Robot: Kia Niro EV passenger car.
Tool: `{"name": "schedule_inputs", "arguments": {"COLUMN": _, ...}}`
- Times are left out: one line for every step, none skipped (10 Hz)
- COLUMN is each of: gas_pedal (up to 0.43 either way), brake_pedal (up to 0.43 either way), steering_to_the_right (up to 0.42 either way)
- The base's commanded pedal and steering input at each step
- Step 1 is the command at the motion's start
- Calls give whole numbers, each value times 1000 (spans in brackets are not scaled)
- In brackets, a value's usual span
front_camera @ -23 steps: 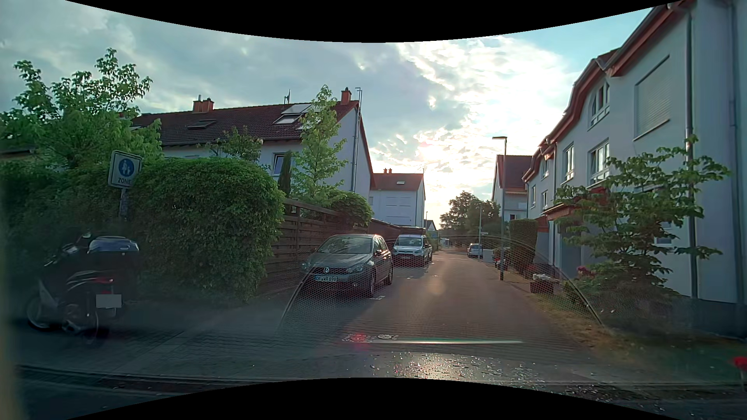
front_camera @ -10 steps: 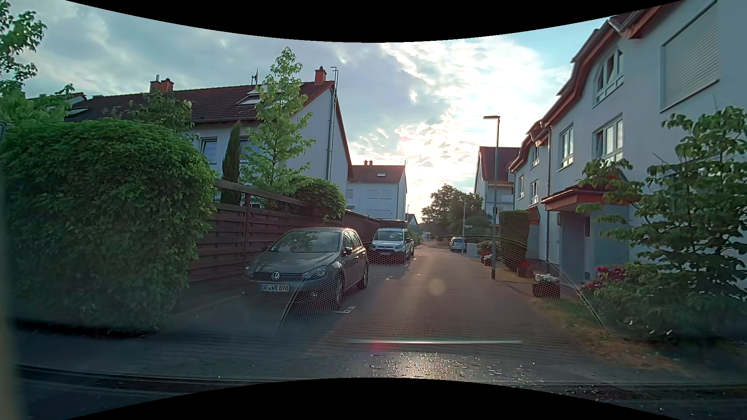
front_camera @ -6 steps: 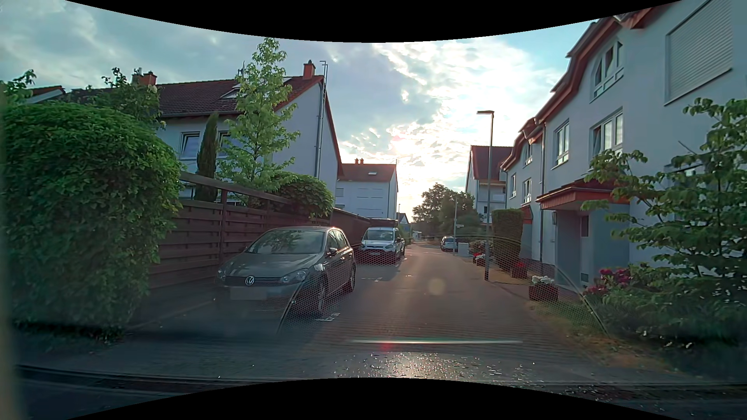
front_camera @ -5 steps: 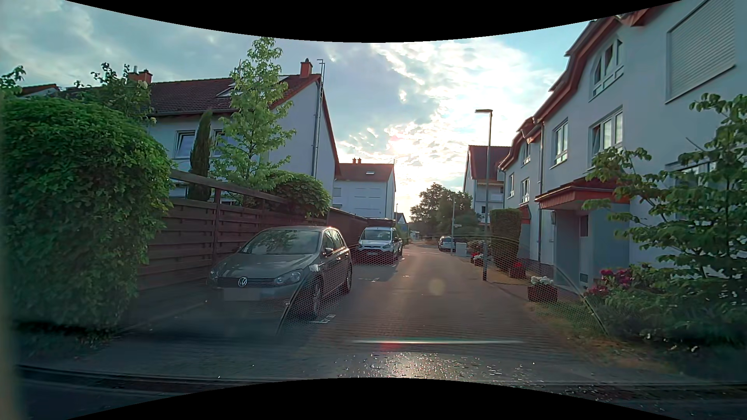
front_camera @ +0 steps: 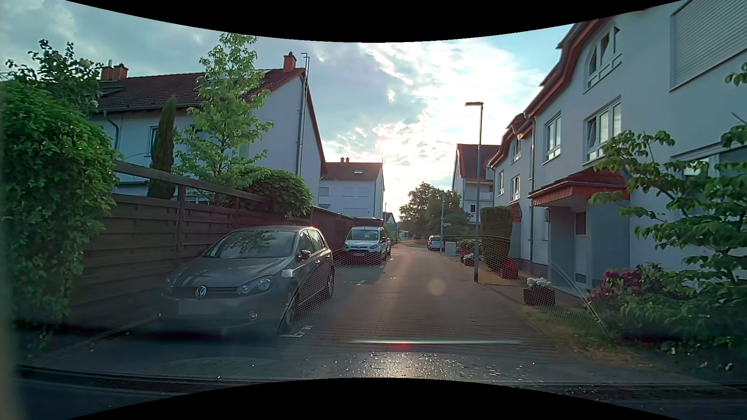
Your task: Follow the waypoints while adhering to traffic rules and regulations
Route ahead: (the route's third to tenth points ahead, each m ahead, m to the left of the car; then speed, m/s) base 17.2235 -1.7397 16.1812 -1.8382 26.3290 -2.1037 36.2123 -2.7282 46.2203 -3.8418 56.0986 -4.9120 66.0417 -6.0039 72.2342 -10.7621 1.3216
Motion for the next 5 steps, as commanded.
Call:
{"name": "schedule_inputs", "arguments": {"gas_pedal": 0, "brake_pedal": 134, "steering_to_the_right": 168}}
{"name": "schedule_inputs", "arguments": {"gas_pedal": 0, "brake_pedal": 146, "steering_to_the_right": 165}}
{"name": "schedule_inputs", "arguments": {"gas_pedal": 0, "brake_pedal": 165, "steering_to_the_right": 161}}
{"name": "schedule_inputs", "arguments": {"gas_pedal": 0, "brake_pedal": 177, "steering_to_the_right": 156}}
{"name": "schedule_inputs", "arguments": {"gas_pedal": 0, "brake_pedal": 183, "steering_to_the_right": 144}}
